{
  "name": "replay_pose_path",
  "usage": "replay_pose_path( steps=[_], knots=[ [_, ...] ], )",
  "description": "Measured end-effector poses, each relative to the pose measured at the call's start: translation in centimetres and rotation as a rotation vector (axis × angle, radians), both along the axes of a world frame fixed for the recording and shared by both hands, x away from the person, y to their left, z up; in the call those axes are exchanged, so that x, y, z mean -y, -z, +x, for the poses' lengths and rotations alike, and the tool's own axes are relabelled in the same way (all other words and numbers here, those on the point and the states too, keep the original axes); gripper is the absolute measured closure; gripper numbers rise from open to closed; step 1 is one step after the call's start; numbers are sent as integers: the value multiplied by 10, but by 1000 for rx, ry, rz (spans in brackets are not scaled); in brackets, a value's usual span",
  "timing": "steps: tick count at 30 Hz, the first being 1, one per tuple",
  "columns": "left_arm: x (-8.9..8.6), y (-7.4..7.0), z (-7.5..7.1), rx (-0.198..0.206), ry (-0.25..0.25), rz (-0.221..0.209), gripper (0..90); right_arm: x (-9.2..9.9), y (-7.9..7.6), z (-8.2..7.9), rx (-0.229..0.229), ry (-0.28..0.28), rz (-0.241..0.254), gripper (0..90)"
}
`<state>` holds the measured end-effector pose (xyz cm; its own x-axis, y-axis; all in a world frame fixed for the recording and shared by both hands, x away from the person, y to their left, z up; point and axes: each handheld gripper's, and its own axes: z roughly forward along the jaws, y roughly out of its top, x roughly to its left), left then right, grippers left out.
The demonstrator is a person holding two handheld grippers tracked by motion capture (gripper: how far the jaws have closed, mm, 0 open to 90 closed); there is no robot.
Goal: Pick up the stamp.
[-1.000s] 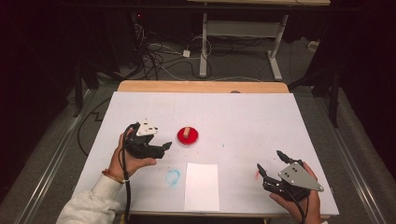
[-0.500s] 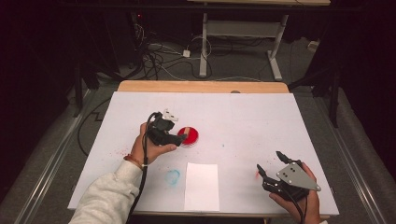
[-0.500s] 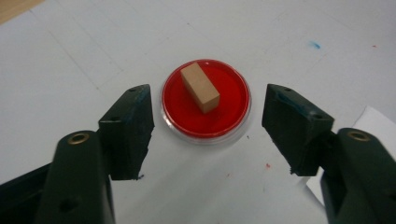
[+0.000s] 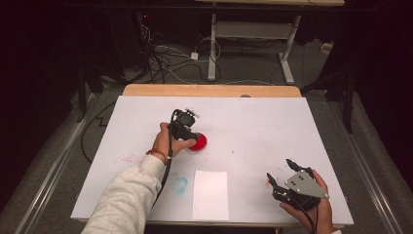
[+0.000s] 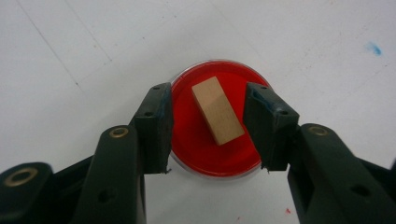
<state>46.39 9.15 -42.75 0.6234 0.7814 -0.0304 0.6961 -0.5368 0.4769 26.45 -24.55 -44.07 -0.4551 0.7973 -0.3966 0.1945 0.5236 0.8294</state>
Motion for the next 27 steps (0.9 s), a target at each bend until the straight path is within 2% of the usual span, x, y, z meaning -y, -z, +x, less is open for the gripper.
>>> replay_pose_path(
  steps=[4,10,16,19,24,27],
  knots=[
    [5,5,2,-23,9,12,603,0,0,0,-1,4,-1,288],
    [8,9,3,-23,10,24,735,0,0,1,1,12,-12,293],
    [11,9,2,-5,42,56,740,-1,1,1,2,9,-20,293],
    [11,9,1,-1,43,57,740,-1,1,1,3,9,-20,293],
    [2,1,-1,20,45,19,740,-1,0,2,6,9,-12,292],
    [-7,-5,-2,27,49,-22,740,-1,0,2,6,11,-8,291]
  ],
)
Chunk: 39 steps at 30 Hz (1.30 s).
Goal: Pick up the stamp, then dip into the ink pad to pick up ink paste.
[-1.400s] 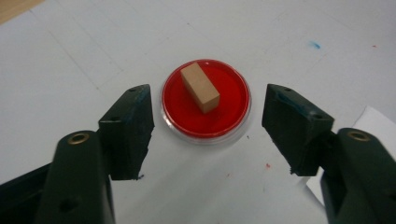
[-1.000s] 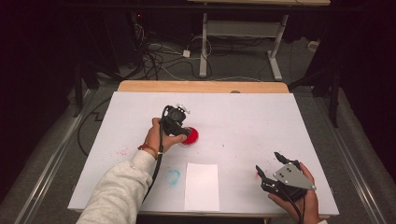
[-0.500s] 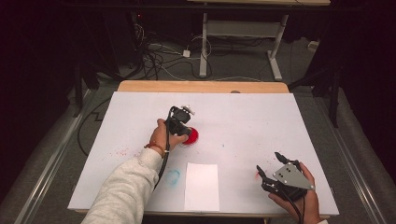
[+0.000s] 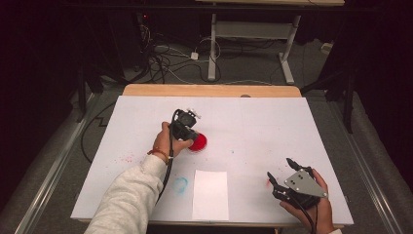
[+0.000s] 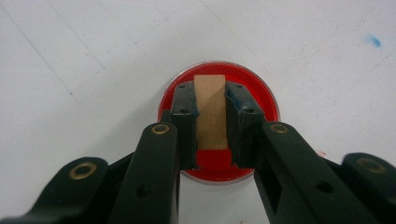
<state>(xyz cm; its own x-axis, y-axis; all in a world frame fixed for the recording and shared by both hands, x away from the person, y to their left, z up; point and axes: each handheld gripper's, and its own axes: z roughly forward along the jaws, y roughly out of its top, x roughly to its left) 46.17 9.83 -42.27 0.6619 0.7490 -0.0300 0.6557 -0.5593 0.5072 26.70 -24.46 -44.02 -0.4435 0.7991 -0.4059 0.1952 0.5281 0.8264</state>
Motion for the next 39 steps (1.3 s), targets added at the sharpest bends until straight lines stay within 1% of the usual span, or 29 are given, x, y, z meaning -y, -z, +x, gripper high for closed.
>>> replay_pose_path(
  steps=[3,4,5,6,7,9,10,15,16,18,23,26,28,30,32,35,38,39],
  knots=[
    [-7,-6,-2,17,5,-30,740,2,-1,1,0,3,16,291],
    [-9,-9,-4,24,14,-37,740,2,-1,1,0,3,16,291],
    [-10,-13,-6,37,21,-43,740,3,-2,1,4,3,32,291],
    [-12,-16,-9,48,27,-46,740,3,-3,0,5,4,36,290],
    [-13,-19,-11,59,31,-59,740,4,-3,0,6,4,40,290],
    [-16,-23,-15,72,42,-72,740,4,-3,0,6,4,42,290],
    [-17,-26,-18,85,47,-71,740,4,-3,0,5,4,42,290],
    [-19,-35,-28,107,88,-76,740,3,-4,0,2,-1,50,288],
    [-19,-37,-30,111,101,-61,740,3,-4,0,2,-1,50,288],
    [-18,-41,-33,125,116,-47,741,3,-2,0,-5,-7,44,288],
    [-17,-48,-36,140,129,-59,740,4,-1,1,-14,-4,40,285],
    [-13,-52,-39,138,145,-51,740,4,-1,1,-16,-2,39,282],
    [-11,-54,-39,130,158,-44,740,3,-1,0,-11,6,36,277],
    [-8,-55,-38,129,159,-24,740,4,0,0,-13,1,33,277],
    [-7,-54,-36,112,166,-27,740,4,1,0,-18,1,27,276],
    [-5,-48,-30,83,162,-14,740,5,1,1,-21,5,35,276],
    [-3,-40,-25,64,163,8,740,2,1,0,-20,-6,30,276],
    [-2,-37,-24,53,163,7,740,2,1,0,-20,-6,30,276]
  ],
)
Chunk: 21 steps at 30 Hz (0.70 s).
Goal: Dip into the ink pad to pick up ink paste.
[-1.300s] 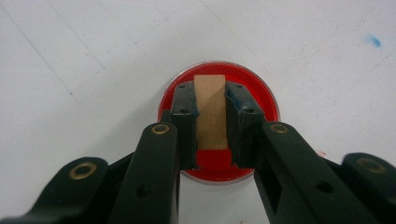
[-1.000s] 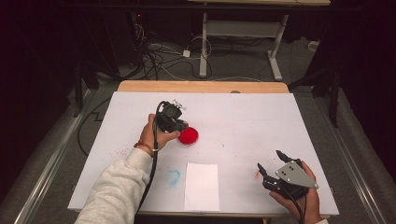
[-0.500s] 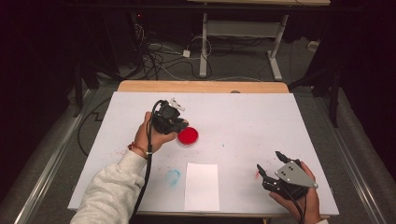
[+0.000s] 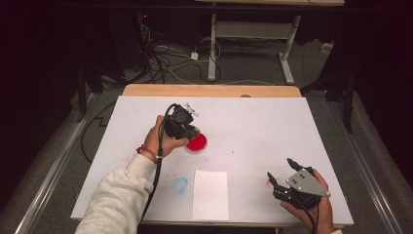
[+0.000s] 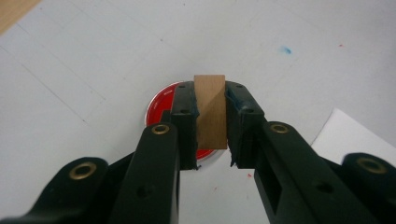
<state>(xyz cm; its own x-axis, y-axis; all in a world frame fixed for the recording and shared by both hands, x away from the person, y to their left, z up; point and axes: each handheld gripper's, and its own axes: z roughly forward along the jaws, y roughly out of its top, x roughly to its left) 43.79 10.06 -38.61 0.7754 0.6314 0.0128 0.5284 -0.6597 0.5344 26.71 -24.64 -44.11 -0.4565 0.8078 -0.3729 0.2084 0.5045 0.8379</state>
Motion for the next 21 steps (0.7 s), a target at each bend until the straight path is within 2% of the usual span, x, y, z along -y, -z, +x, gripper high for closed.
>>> replay_pose_path(
  steps=[8,14,18,21],
  knots=[
    [5,28,14,-62,-8,31,740,0,2,1,-9,-8,-12,276],
    [12,40,20,-74,-9,41,740,1,2,1,-8,-4,-12,277],
    [18,49,22,-109,3,69,740,1,2,0,-10,-2,-12,277],
    [16,51,24,-113,-1,48,740,2,2,-1,-9,2,-14,277]
  ],
)
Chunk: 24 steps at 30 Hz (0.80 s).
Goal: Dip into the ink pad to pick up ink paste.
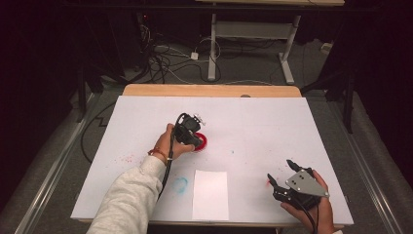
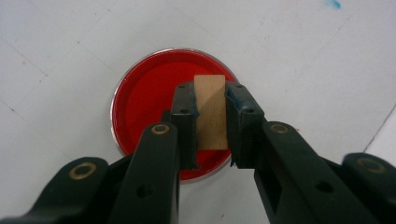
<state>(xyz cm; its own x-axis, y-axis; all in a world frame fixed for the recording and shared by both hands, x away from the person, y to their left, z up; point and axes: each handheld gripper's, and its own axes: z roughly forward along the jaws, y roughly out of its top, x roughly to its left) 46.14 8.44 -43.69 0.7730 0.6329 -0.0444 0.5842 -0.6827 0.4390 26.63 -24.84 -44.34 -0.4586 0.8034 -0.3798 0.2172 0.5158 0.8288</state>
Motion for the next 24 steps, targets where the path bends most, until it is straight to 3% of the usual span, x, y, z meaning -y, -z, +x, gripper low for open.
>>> replay_pose_path(
  steps=[4,9,18,24],
  knots=[
    [2,1,0,4,2,10,741,0,0,0,0,-1,-3,277],
    [5,1,-4,40,9,37,742,-1,0,-1,3,-8,-7,276],
    [6,5,-7,52,-2,34,740,-2,0,-2,4,-9,-13,276],
    [11,6,-11,82,0,72,740,-3,0,-2,4,-11,-13,276]
  ],
)
